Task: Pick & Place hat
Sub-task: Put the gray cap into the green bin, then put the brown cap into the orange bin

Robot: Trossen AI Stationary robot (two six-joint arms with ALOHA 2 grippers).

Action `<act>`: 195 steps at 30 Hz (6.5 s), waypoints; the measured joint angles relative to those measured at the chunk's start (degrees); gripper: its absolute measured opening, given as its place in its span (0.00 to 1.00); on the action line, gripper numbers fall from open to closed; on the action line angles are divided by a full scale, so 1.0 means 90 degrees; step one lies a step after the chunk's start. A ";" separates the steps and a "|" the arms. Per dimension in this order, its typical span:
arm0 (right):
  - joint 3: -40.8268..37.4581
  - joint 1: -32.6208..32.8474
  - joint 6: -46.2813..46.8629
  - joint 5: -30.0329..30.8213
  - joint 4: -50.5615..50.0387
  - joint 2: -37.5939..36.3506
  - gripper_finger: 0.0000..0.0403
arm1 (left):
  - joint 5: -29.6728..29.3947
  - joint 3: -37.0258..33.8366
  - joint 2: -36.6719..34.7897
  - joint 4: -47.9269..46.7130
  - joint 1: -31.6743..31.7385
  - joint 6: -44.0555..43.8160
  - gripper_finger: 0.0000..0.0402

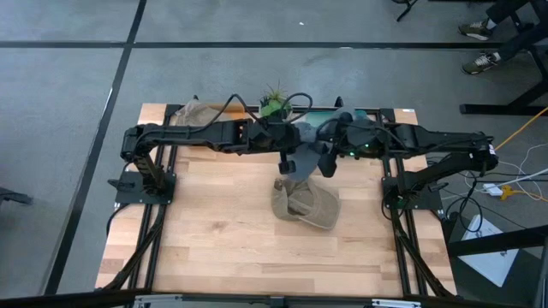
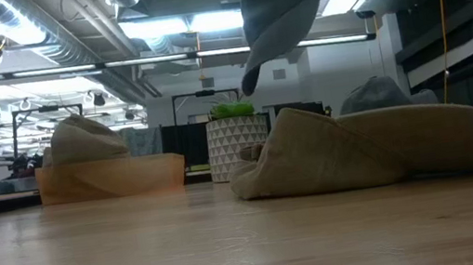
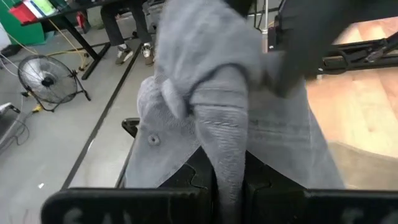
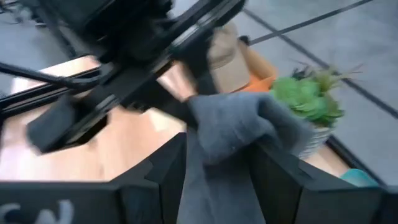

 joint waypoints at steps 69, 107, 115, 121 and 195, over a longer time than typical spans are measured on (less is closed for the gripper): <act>0.0000 -0.1878 0.0307 0.1826 -0.1839 -0.0543 0.01 | 0.0171 0.0012 -0.0573 -0.2071 -0.0293 -0.2136 0.47; -0.1744 -0.2373 0.1044 0.0942 -0.0712 0.0115 0.01 | 0.0162 0.0002 -0.0561 -0.2283 -0.0300 -0.2279 0.47; -0.1744 -0.2341 0.1733 0.1479 -0.2337 -0.0333 0.01 | 0.0162 0.0002 -0.0561 -0.2286 -0.0292 -0.2269 0.47; -0.1744 -0.2341 0.2209 0.1383 -0.2995 -0.0510 0.05 | 0.0158 0.0002 -0.0561 -0.2285 -0.0290 -0.2151 0.47; -0.2779 0.2996 0.2399 -0.1959 0.0219 -0.0204 0.47 | 0.1520 -0.0304 -0.0035 -0.2842 -0.0919 -0.1118 0.46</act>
